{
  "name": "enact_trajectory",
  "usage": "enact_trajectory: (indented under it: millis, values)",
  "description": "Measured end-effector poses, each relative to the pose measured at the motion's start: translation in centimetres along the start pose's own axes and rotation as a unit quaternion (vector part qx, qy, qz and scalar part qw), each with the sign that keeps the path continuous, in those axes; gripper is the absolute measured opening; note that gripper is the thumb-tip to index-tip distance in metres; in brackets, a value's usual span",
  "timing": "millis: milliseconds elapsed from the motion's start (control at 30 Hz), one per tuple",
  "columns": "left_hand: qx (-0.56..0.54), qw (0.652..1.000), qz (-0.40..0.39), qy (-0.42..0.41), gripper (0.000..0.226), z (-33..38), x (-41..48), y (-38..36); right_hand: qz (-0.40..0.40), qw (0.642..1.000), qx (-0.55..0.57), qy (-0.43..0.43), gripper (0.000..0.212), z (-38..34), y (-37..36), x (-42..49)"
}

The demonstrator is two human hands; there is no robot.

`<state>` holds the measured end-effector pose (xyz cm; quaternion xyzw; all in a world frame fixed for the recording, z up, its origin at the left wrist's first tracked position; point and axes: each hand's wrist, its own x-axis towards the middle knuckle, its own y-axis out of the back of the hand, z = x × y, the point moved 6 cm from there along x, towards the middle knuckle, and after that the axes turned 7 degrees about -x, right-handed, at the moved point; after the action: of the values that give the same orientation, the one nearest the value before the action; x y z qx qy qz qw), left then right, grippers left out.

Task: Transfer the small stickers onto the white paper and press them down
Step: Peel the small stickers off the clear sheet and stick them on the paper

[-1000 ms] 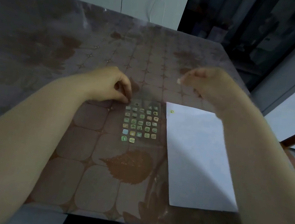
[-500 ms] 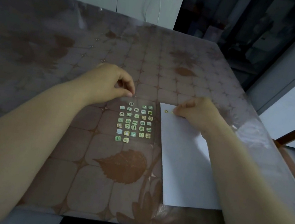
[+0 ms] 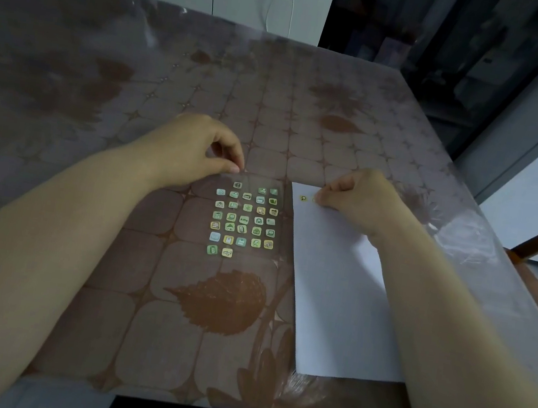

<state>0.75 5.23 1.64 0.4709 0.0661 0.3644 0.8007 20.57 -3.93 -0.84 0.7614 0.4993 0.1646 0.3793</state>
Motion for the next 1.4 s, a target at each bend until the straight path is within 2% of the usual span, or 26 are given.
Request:
enact_trajectory:
  millis: [100,200,467,533,633,733,867,1067,1400]
  values:
    - [-0.003,1.0,-0.001,0.003,0.006,0.0,-0.1,0.0,-0.005,1.0,0.009,-0.005,0.031,0.0,0.1,0.2]
    - [-0.004,1.0,-0.005,0.004,0.006,-0.1,-0.1,-0.1,0.0,1.0,0.011,-0.009,0.014,-0.2,0.3,0.0]
    - [-0.017,0.999,-0.03,0.024,0.01,-0.2,-0.2,-0.6,0.009,1.0,-0.015,0.003,0.026,-0.6,0.0,-0.3]
    - [-0.023,0.999,-0.033,0.031,0.01,-0.4,-0.3,-0.5,0.033,0.997,-0.059,0.036,0.022,-1.2,0.0,-0.8]
    - [-0.011,0.999,-0.038,0.032,0.012,-0.3,-0.4,-0.3,0.074,0.973,-0.145,0.162,0.004,-4.3,-0.7,-2.5]
    - [0.007,0.999,-0.043,0.032,0.021,-0.1,-0.4,-0.2,0.027,0.949,-0.202,0.239,0.02,-7.3,-2.4,-3.6]
    - [-0.001,0.998,-0.054,0.039,0.018,0.1,-0.7,0.0,-0.019,0.946,-0.224,0.233,0.02,-8.5,-4.1,-2.6]
    - [-0.016,0.997,-0.053,0.048,0.013,0.0,-0.6,-0.4,0.024,0.973,-0.126,0.193,0.011,-7.5,-5.3,-1.4]
    - [-0.02,0.997,-0.065,0.047,0.014,-0.3,-0.5,-0.6,0.023,0.978,-0.105,0.179,0.008,-7.9,-6.2,-1.4]
